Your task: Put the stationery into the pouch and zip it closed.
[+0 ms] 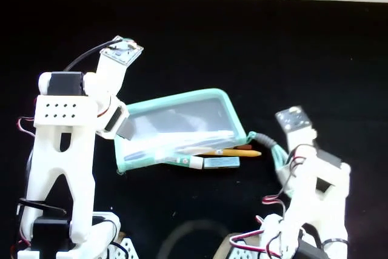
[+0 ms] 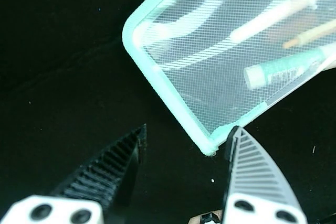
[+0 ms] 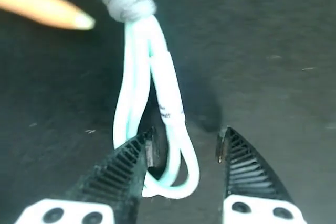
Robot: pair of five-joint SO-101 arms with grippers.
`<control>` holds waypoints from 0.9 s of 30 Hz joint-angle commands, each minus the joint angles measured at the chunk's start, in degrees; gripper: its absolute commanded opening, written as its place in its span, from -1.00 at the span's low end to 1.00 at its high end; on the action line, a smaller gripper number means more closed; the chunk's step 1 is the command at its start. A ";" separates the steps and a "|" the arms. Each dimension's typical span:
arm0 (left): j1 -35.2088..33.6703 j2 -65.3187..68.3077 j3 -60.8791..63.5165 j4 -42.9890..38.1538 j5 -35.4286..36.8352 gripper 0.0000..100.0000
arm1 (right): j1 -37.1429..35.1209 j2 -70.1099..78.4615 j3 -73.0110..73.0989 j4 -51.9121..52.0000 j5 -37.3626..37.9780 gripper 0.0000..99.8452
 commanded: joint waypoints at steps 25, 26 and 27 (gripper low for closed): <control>1.01 -0.22 -0.22 0.62 -0.18 -0.47 | -1.89 -15.16 -17.63 5.67 -19.25 -0.99; 1.01 -0.22 -0.31 0.62 -0.09 -0.47 | -1.98 -17.36 -20.62 7.34 -21.98 -0.99; 1.01 -0.22 -0.48 0.62 0.79 -0.47 | -1.98 -19.21 -23.16 8.66 -24.18 -0.99</control>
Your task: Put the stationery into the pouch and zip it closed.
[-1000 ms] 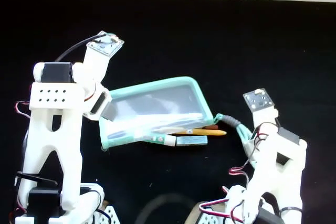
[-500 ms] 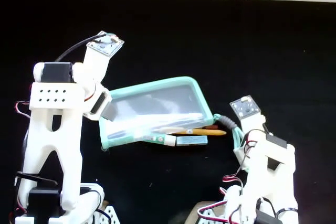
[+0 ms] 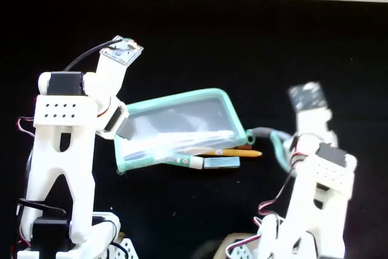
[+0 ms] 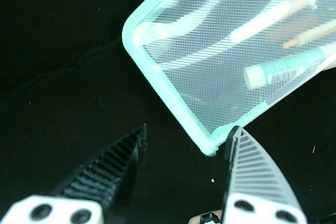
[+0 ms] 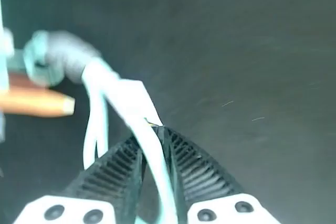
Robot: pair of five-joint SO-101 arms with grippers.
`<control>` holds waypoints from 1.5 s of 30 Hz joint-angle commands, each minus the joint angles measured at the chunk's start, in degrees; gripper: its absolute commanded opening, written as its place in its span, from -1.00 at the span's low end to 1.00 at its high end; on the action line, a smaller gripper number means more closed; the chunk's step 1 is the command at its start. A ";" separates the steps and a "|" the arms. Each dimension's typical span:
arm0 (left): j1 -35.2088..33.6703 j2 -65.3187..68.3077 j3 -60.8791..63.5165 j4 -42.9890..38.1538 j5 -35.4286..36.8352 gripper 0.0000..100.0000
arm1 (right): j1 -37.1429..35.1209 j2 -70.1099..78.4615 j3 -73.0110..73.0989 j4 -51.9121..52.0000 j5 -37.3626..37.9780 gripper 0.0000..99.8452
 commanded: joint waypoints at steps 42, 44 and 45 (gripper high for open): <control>14.90 -0.31 -39.96 8.35 13.80 -0.46 | -24.31 -12.88 -72.92 14.20 -31.74 -0.98; 16.48 -0.31 -40.40 8.35 13.89 -0.46 | -28.53 -12.88 -70.29 14.11 -31.56 -0.98; 17.54 -0.31 -40.22 8.35 13.89 -0.46 | -30.55 -12.88 -68.53 14.11 -31.38 -0.98</control>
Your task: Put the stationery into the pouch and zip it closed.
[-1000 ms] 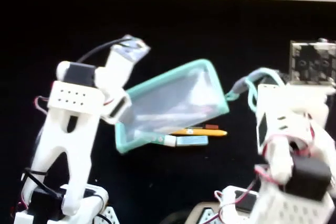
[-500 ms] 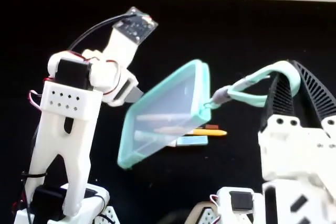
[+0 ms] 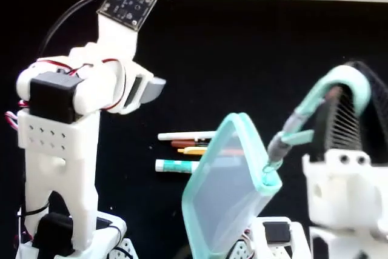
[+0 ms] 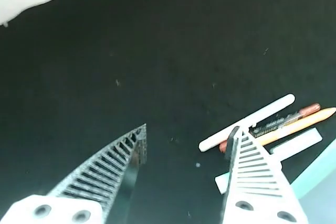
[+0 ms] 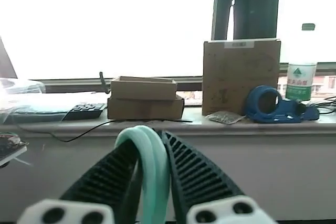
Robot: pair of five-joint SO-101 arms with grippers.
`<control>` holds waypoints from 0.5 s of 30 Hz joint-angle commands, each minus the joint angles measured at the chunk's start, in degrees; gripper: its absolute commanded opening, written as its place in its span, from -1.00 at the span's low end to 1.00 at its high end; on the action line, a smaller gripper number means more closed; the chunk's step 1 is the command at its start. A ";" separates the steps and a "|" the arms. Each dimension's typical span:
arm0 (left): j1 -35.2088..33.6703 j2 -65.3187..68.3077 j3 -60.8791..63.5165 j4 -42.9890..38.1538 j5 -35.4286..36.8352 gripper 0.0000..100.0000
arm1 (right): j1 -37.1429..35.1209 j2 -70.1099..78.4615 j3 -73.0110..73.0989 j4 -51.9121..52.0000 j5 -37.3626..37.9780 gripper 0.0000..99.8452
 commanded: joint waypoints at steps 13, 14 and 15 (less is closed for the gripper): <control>16.57 -14.20 21.23 0.62 0.35 -0.47 | -7.52 0.40 11.03 -9.54 -0.09 -0.98; 16.57 -16.66 22.73 0.53 0.35 -0.47 | -7.52 0.40 11.03 -11.65 -0.09 -0.98; 16.57 -19.30 23.34 0.53 0.35 -0.47 | -7.52 0.40 10.95 -13.49 -0.09 -0.98</control>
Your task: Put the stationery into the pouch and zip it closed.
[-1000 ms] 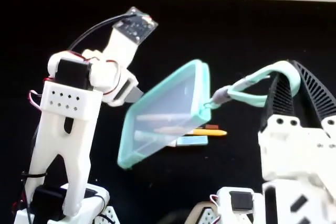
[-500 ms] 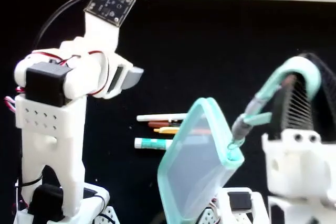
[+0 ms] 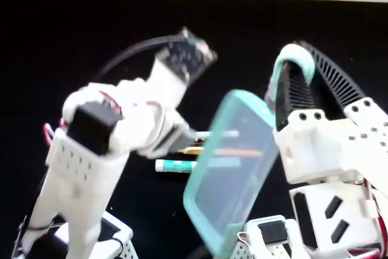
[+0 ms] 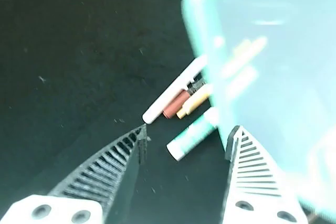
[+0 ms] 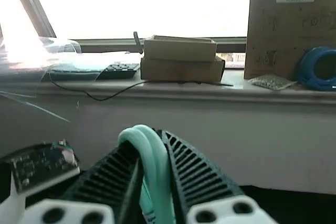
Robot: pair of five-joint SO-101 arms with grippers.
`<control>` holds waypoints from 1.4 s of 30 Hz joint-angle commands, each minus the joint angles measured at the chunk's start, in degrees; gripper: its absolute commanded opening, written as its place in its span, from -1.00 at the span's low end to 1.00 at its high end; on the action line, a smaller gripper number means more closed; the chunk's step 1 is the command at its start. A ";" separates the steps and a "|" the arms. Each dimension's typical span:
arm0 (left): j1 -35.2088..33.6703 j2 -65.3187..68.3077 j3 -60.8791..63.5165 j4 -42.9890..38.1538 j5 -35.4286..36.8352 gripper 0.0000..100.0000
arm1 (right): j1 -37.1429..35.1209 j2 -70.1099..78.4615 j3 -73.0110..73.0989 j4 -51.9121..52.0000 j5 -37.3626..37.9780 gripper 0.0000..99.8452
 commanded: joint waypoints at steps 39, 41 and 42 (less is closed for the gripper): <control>10.42 -21.93 5.49 -3.34 -3.43 -0.98 | -0.48 23.78 -17.89 -10.95 -0.62 -0.98; 13.85 -20.09 5.49 -3.52 -3.52 -0.98 | -0.84 25.45 -17.63 -10.68 -0.62 -0.98; 15.69 -18.77 5.49 -3.78 -3.52 -0.98 | -1.89 26.24 -17.45 -10.59 -0.62 -0.98</control>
